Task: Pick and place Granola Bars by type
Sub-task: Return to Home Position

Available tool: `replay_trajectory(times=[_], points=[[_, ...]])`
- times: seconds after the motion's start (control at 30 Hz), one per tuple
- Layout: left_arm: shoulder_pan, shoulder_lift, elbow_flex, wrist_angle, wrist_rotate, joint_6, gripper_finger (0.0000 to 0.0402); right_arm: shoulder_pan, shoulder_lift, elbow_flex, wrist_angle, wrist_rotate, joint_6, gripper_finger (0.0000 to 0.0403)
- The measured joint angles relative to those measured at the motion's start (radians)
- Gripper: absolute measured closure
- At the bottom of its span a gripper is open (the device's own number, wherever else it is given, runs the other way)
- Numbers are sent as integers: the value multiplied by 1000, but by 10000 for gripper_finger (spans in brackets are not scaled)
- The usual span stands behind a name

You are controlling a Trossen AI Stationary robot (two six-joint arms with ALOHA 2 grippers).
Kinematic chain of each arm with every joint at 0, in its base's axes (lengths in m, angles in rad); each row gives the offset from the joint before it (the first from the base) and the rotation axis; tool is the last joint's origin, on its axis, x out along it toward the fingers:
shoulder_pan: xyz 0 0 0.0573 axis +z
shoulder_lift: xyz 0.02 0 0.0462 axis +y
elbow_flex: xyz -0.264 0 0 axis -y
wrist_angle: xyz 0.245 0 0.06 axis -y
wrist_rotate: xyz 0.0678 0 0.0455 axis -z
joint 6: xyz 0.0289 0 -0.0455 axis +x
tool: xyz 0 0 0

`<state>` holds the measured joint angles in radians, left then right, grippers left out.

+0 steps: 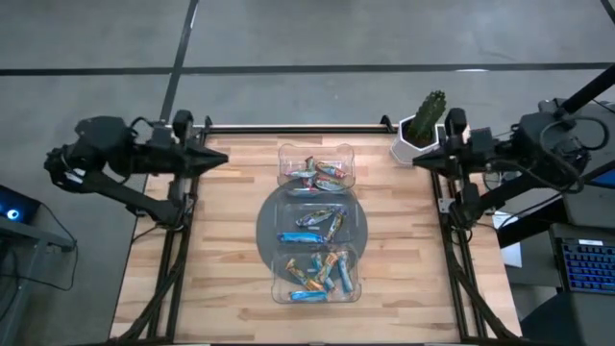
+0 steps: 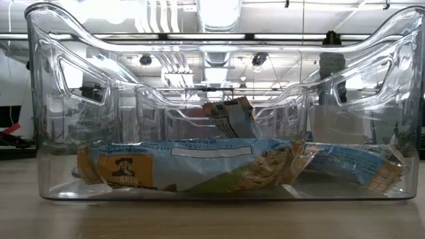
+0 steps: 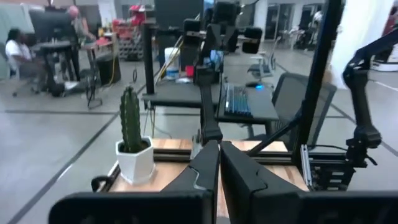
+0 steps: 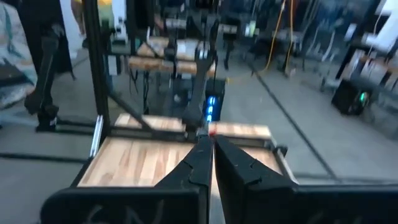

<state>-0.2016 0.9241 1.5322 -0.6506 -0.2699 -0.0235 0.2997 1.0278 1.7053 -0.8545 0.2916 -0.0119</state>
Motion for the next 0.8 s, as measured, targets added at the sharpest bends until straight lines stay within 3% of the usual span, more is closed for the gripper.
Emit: replay_trajectory(times=[0.47, 0.8], points=[[6, -28, -44, 82, 188, 76, 402, 0, -182, -257, 263, -7, -49, 395], [59, -98, -198, 185, 208, 45, 401, -1, -264, -341, 273, -9, -74, 395]])
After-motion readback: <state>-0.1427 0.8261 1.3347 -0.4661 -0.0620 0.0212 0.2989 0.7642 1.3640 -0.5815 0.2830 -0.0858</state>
